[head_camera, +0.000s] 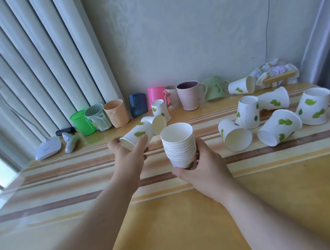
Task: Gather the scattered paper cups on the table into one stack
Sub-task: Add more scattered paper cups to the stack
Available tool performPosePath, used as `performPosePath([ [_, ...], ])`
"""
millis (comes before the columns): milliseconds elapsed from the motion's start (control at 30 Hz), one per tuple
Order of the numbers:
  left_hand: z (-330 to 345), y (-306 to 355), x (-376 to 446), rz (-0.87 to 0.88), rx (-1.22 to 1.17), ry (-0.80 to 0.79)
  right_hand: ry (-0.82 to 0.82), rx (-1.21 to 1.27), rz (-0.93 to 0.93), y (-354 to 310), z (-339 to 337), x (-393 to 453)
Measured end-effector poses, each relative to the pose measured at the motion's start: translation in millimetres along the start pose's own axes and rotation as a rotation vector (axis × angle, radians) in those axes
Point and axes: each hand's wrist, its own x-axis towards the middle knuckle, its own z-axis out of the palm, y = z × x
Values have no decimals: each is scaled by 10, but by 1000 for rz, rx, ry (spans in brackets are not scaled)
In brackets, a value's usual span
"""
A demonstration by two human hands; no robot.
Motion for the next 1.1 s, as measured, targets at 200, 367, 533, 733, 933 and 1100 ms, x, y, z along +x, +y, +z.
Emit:
performPosePath([
  [200,-154,622,-458,326,-80,-214,-26,-24,-21,-47,-12,-55],
  [367,-113,703,-590,456,188,-386,-41,-36,-28,-65,-30,-79],
  [533,-25,663,-587,449,216,-383,-38,-32,-16,-55,-30,-71],
  [733,-21,539,-537,371,131,-433,-39,-14,-21,-37,-21,-56],
  [933,107,477,-444,318,4,-451,-20,-20,-19,-25,-7,-30],
  [1100,248,469,-375,369,98,-442,-23,-25,-5,-10,-3,-17],
])
